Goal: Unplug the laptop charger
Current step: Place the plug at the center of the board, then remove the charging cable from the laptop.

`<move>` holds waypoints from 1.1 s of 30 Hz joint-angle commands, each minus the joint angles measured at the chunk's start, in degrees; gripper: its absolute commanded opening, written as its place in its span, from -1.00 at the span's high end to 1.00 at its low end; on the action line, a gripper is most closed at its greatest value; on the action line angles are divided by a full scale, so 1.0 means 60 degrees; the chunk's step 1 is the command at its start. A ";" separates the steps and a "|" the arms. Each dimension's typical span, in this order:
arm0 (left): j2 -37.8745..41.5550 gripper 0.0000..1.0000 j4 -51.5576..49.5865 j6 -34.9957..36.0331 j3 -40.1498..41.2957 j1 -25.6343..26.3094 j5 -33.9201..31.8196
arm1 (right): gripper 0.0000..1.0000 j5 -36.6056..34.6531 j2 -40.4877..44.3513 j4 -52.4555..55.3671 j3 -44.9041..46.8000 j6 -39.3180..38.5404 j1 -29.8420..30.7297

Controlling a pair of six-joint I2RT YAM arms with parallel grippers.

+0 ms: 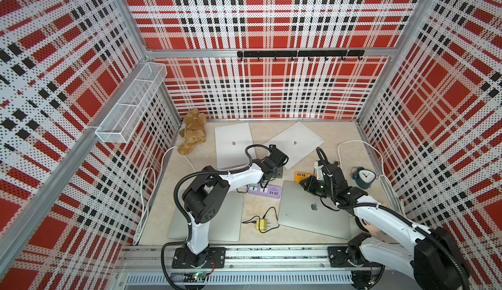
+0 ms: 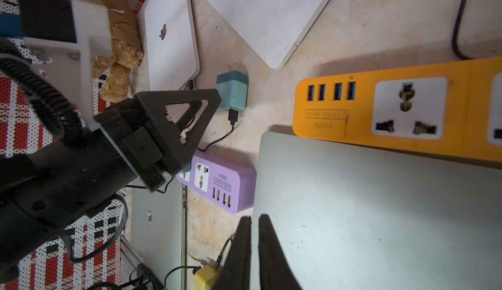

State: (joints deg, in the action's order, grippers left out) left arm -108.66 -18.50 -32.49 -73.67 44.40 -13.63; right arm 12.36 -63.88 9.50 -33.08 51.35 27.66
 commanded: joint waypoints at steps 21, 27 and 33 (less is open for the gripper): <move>0.2944 0.35 0.1322 0.0493 0.2533 -0.5257 0.4220 | 0.41 -0.2558 -0.6076 0.2975 -0.7210 -0.1555 0.2105; 0.2186 0.54 0.1344 0.0750 0.2478 -0.5996 0.4931 | 0.41 -0.2571 -0.7660 0.3527 -0.9000 -0.1790 0.2424; 0.1271 0.70 0.1311 0.0922 0.2063 -0.6194 0.5439 | 0.39 -0.2613 -0.8942 0.4140 -1.0562 -0.1986 0.2694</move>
State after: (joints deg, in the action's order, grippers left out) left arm -99.00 -11.20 -28.53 -58.96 7.73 15.62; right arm -2.42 -115.00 30.83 -93.17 40.64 42.96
